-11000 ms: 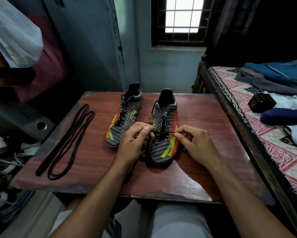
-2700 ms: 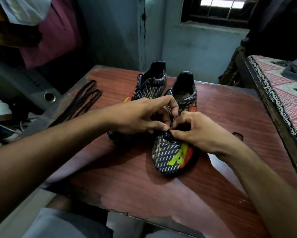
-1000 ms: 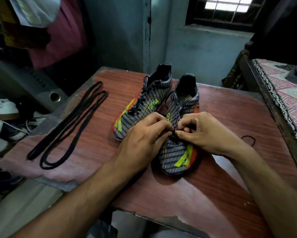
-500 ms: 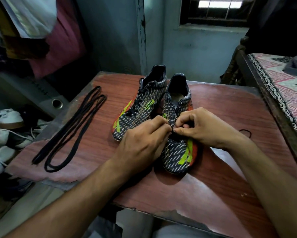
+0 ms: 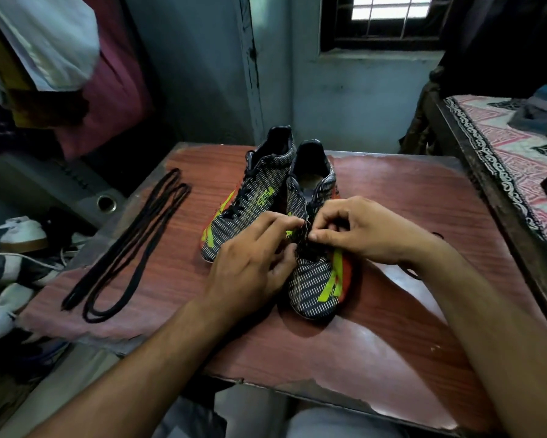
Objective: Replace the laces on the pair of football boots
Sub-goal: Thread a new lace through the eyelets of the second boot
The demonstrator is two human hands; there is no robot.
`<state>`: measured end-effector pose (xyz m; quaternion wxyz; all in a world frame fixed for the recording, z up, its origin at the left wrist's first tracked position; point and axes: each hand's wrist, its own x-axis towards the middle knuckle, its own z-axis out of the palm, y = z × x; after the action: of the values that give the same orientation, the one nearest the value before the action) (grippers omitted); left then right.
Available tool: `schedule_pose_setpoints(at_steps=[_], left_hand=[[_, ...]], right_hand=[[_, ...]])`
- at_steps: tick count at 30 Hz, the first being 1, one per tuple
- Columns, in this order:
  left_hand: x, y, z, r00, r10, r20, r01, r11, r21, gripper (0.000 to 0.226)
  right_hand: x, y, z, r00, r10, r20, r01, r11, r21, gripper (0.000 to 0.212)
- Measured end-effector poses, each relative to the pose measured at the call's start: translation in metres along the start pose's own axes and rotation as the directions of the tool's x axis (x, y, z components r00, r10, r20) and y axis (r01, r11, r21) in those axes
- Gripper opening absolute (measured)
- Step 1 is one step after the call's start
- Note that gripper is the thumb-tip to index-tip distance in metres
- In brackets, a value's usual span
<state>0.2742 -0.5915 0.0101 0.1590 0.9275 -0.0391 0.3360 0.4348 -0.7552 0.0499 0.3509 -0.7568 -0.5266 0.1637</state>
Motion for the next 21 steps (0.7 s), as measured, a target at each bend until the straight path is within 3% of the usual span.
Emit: schedule_pose_setpoints(at_steps=[7, 16, 21], left_hand=[[0.001, -0.002, 0.003, 0.999, -0.03, 0.045, 0.031, 0.999, -0.019, 0.04], [0.001, -0.007, 0.007, 0.98, -0.062, 0.187, 0.058, 0.998, 0.022, 0.064], [0.0, -0.007, 0.007, 0.987, -0.061, 0.147, 0.058, 0.998, 0.021, 0.062]], right_hand=[[-0.009, 0.011, -0.018, 0.999, 0.05, 0.018, -0.05, 0.998, 0.038, 0.039], [-0.011, 0.016, -0.019, 0.993, 0.091, -0.078, -0.071, 0.969, 0.237, 0.029], [-0.013, 0.017, -0.029, 0.944, 0.1, -0.313, -0.059, 0.989, 0.135, 0.042]])
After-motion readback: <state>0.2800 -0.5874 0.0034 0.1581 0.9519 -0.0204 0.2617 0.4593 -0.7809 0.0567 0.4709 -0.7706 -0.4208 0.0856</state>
